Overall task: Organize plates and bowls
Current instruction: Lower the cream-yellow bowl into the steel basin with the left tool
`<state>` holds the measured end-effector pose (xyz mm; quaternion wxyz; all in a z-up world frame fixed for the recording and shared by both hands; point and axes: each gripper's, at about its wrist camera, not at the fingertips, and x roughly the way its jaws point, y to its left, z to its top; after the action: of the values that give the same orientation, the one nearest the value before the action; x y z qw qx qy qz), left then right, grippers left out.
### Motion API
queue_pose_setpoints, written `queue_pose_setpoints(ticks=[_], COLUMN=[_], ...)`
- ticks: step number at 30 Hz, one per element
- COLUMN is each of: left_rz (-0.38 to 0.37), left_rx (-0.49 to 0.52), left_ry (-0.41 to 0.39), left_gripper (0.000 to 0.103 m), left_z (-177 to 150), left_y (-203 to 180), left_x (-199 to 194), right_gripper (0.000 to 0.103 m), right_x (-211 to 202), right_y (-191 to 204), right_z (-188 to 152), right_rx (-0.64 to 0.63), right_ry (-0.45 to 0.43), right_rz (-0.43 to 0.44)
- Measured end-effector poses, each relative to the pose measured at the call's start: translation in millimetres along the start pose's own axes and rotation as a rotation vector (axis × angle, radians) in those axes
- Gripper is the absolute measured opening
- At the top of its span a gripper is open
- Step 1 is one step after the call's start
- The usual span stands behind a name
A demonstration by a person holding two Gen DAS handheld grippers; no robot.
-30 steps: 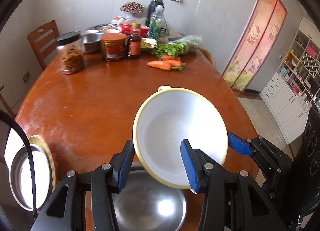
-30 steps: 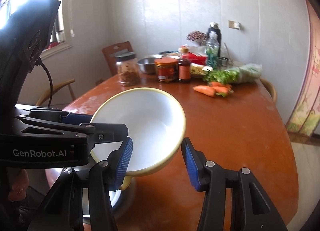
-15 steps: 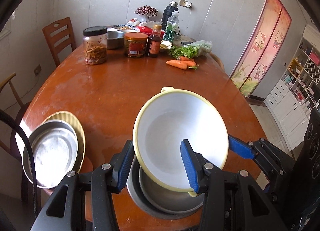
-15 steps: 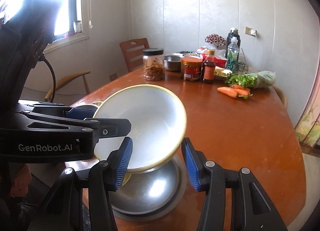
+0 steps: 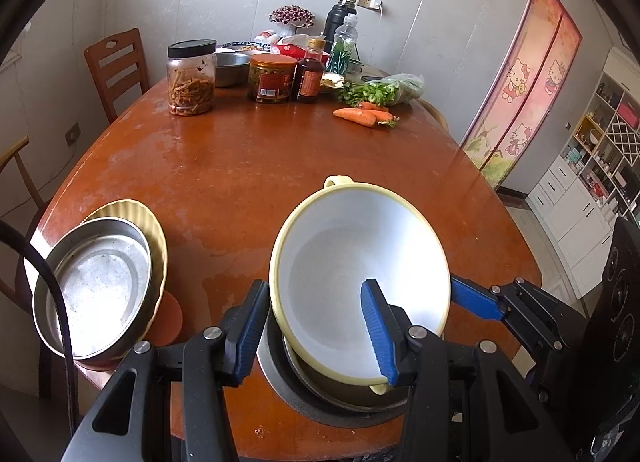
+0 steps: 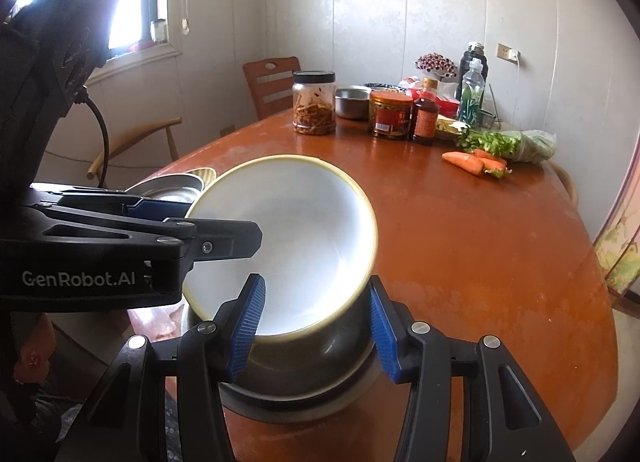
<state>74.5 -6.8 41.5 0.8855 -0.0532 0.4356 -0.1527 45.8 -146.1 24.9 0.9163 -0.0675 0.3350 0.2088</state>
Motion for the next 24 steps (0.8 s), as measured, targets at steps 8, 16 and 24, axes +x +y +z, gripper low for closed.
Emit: queue_pose_setpoints(ticks=[8,16,24], left_rz=[0.006,0.015,0.025], left_rx=[0.030,0.047,0.056], left_ry=[0.010,0.030,0.036], left_gripper=[0.047,0.047,0.047], left_z=[-4,-10,-13], left_y=[-7,-10,-10], left_x=[5,10,13], right_gripper=[0.053,0.053,0.054], right_x=[2,0,-3], right_y=[-2,-3,0], right_z=[-8,-14,-18], right_rx=[-0.016,-0.027,-0.042], right_ry=[0.010,0.013,0.009], right_rz=[-0.013,-0.009,-0.007])
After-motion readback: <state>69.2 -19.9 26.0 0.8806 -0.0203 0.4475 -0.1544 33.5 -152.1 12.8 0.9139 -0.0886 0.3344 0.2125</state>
